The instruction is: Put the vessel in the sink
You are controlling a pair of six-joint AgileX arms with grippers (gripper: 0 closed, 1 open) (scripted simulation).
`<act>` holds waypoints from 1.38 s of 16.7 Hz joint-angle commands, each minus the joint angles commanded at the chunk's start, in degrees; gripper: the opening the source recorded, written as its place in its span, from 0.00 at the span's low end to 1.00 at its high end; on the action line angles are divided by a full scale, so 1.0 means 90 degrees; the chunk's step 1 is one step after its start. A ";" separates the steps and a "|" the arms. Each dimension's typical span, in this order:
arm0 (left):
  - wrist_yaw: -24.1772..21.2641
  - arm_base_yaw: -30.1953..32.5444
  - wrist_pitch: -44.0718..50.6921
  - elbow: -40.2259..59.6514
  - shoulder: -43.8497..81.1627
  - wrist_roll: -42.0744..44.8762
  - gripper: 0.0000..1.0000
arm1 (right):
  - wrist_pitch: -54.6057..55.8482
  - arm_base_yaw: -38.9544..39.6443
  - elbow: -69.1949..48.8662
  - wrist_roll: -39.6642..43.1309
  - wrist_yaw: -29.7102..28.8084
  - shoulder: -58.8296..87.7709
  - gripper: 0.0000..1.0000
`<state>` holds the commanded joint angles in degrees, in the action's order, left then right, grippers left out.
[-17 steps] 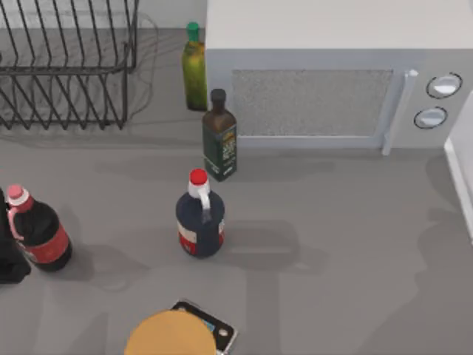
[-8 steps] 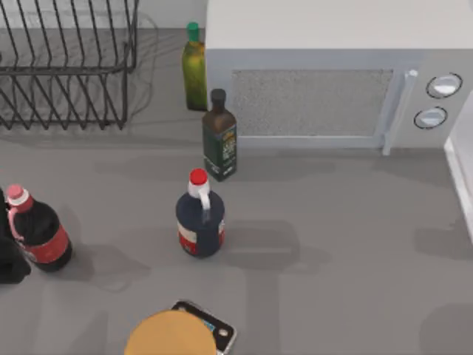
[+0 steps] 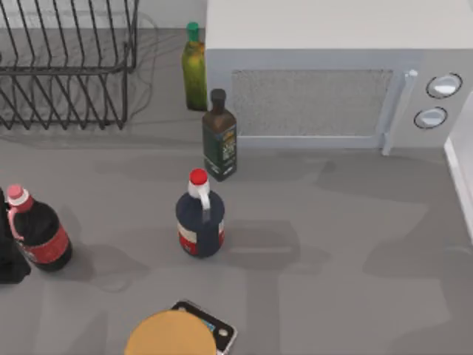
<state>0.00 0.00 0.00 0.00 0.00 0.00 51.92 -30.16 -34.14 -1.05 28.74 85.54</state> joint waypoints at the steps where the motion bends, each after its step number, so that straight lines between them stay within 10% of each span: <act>1: 0.0000 0.0000 0.0000 0.0000 0.0000 0.0000 1.00 | 0.0000 0.0000 0.0000 0.0000 0.0000 0.0000 0.00; 23: 0.0000 0.0000 0.0000 0.0000 0.0000 0.0000 1.00 | 0.5272 -0.0010 0.0678 0.0024 -0.0059 0.4606 0.00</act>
<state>0.00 0.00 0.00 0.00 0.00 0.00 99.37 -30.25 -28.04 -0.83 28.21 126.99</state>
